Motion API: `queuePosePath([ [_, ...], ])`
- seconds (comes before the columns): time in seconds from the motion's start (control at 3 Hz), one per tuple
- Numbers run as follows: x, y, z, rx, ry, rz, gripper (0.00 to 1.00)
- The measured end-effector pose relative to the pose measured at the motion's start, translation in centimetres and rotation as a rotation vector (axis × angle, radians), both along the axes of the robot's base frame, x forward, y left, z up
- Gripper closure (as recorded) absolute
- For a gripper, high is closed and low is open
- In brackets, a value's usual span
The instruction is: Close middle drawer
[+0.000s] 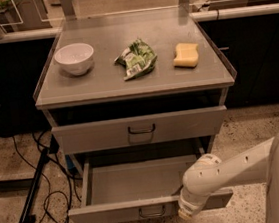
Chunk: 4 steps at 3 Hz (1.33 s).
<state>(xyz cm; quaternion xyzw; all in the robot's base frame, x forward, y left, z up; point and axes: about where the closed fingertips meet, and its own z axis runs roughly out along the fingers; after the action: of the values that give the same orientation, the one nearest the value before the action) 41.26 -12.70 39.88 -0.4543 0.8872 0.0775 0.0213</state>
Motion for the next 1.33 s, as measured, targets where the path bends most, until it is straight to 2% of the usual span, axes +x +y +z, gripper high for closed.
queuePosePath([
  [0.67, 0.02, 0.0, -0.01, 0.0, -0.001, 0.0, 0.51],
  [1.0, 0.02, 0.0, -0.01, 0.0, -0.001, 0.0, 0.19],
  [1.33, 0.02, 0.0, -0.01, 0.0, -0.001, 0.0, 0.0],
])
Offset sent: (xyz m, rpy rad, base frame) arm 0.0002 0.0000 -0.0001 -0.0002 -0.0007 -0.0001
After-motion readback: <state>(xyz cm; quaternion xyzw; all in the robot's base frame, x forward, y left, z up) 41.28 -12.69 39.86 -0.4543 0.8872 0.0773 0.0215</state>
